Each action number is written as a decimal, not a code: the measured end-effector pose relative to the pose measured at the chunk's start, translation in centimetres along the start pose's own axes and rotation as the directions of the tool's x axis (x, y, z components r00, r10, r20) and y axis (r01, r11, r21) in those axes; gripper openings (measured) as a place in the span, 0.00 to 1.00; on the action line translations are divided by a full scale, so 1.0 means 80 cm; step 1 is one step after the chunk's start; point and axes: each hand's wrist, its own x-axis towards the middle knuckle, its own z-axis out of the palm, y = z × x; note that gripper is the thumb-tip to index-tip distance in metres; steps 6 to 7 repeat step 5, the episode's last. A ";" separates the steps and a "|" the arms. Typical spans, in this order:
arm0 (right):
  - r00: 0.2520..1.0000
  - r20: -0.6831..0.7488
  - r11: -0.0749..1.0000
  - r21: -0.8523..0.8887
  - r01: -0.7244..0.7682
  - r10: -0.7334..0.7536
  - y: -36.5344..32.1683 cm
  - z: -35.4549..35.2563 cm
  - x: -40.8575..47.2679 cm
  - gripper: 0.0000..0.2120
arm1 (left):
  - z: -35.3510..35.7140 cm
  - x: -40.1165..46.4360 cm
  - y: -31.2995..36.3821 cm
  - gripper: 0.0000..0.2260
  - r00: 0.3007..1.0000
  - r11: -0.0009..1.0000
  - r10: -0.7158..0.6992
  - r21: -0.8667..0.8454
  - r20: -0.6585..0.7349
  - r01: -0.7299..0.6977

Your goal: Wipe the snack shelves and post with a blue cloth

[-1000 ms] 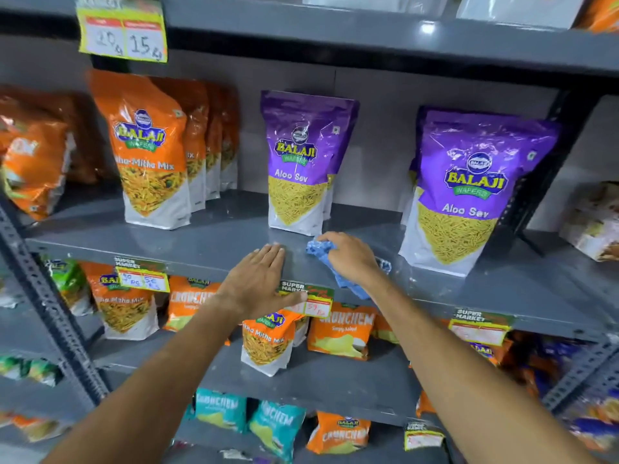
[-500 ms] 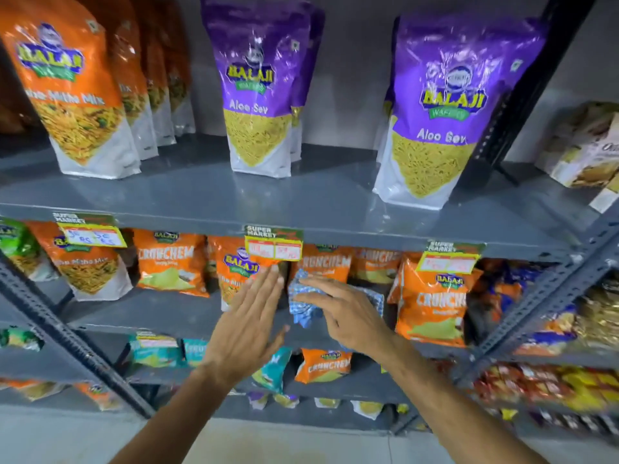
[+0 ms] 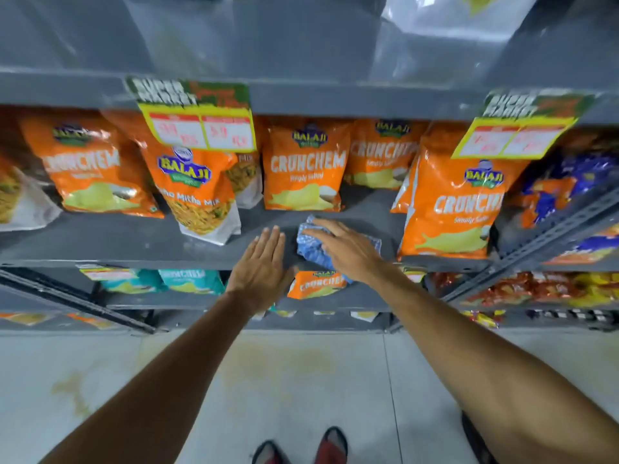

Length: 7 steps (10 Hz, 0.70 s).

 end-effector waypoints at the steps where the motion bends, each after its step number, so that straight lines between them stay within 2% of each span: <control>1: 0.996 -0.060 0.997 -0.056 0.057 -0.060 0.011 0.017 0.002 0.25 | 0.024 0.014 0.000 0.36 1.000 0.999 -0.027 -0.027 0.004 0.027; 2: 0.993 -0.098 0.993 -0.103 0.057 -0.067 0.016 0.032 0.003 0.24 | 0.037 0.019 -0.004 0.37 0.999 0.999 -0.026 -0.026 -0.020 0.025; 3: 0.996 -0.067 0.992 -0.120 0.048 -0.056 0.014 0.034 -0.001 0.24 | 0.034 0.017 0.000 0.38 1.000 1.000 -0.027 -0.003 0.009 0.027; 4: 0.996 -0.058 0.997 -0.053 0.062 -0.065 0.008 0.014 -0.003 0.25 | 0.013 0.016 0.002 0.39 0.999 0.999 -0.033 -0.027 0.034 0.034; 5: 0.979 -0.200 0.995 0.081 0.052 -0.035 -0.013 -0.034 -0.022 0.24 | -0.034 0.006 0.018 0.35 0.995 0.999 0.003 -0.039 -0.098 -0.007; 7: 0.979 -0.200 0.995 0.081 0.052 -0.035 -0.013 -0.034 -0.022 0.24 | -0.034 0.006 0.018 0.35 0.995 0.999 0.003 -0.039 -0.098 -0.007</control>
